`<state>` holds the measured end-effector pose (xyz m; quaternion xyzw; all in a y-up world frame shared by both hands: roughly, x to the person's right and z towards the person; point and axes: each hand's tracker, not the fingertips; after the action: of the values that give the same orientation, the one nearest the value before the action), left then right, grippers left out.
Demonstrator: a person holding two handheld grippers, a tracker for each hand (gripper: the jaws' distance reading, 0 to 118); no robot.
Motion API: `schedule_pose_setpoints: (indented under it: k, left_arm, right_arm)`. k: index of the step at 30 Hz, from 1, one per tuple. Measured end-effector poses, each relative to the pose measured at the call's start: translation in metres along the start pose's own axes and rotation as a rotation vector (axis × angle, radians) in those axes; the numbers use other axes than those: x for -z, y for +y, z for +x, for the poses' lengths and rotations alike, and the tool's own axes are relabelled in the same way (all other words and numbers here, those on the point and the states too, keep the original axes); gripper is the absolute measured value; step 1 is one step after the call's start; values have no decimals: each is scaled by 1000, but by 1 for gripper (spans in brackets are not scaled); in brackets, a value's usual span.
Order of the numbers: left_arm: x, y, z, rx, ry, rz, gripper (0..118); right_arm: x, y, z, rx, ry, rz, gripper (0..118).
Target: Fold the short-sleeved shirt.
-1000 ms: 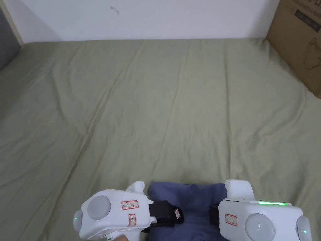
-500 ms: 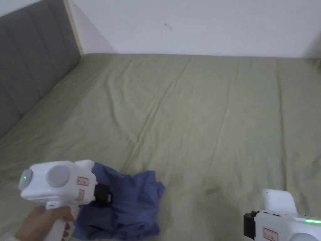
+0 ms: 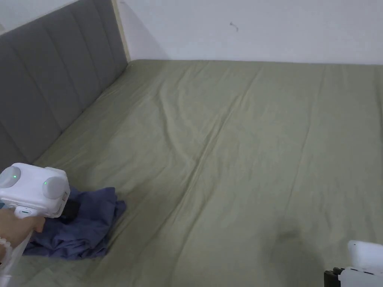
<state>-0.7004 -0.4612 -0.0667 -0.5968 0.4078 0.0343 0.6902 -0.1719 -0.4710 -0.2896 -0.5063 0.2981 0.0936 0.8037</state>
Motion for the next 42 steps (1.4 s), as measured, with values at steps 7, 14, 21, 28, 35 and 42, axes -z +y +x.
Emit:
schedule_pose_setpoints:
  k: [7, 14, 21, 28, 35, 42]
  left_arm:
    - [-47, -3, 17, -18, -87, 48, 0]
    - [-126, -25, 66, -9, -239, 230, 0]
    - [-221, -58, 134, -54, -361, 488, 0]
    - [-299, -88, 188, -79, -396, 714, 0]
    - [-349, -111, 207, -164, -418, 924, 0]
    - [-380, -128, 214, -212, -315, 1108, 0]
  right_arm:
    - [-2, 2, -6, -2, 5, 0, 0]
    - [-22, 0, 6, 23, 1, 51, 0]
    - [-61, 1, 20, 44, -56, 199, 0]
    - [-117, 7, 27, 38, -134, 422, 0]
    - [-180, 17, 26, 45, -204, 686, 0]
    - [-211, 26, 14, 2, -282, 858, 0]
